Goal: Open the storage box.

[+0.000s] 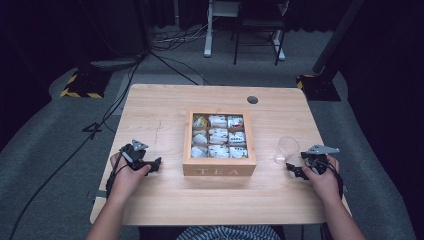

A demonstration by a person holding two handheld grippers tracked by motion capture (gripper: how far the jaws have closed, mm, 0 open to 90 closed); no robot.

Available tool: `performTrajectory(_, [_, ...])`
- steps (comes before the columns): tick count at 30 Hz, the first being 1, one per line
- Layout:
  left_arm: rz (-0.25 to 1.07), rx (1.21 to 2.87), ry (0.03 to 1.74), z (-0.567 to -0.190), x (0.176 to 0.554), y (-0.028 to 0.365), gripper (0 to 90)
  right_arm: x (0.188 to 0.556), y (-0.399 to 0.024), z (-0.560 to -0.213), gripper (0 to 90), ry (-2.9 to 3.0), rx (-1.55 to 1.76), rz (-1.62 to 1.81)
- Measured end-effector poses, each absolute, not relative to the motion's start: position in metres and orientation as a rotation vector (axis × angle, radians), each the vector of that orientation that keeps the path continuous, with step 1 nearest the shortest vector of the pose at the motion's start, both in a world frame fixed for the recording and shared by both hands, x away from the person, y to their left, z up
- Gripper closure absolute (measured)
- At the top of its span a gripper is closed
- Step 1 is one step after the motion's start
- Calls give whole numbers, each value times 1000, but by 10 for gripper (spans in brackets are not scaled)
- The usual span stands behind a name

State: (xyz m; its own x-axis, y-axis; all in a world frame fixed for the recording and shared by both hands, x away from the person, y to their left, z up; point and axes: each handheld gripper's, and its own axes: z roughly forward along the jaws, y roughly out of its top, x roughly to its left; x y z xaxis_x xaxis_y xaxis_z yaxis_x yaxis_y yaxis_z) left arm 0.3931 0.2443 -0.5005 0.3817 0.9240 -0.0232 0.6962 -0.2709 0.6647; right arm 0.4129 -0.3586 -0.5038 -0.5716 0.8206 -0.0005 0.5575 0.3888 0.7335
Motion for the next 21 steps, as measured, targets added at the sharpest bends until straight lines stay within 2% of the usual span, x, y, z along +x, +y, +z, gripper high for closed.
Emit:
performTrajectory(2, [472, 2107, 1386, -496, 394, 245, 177, 413, -359, -504, 144, 2289, 1194, 999])
performTrajectory(5, [473, 2147, 1382, -491, 394, 248, 240, 413, -359, -504, 144, 2289, 1194, 999])
performTrajectory(21, [505, 2102, 1307, -448, 388, 248, 236, 413, -359, -504, 144, 2288, 1193, 999])
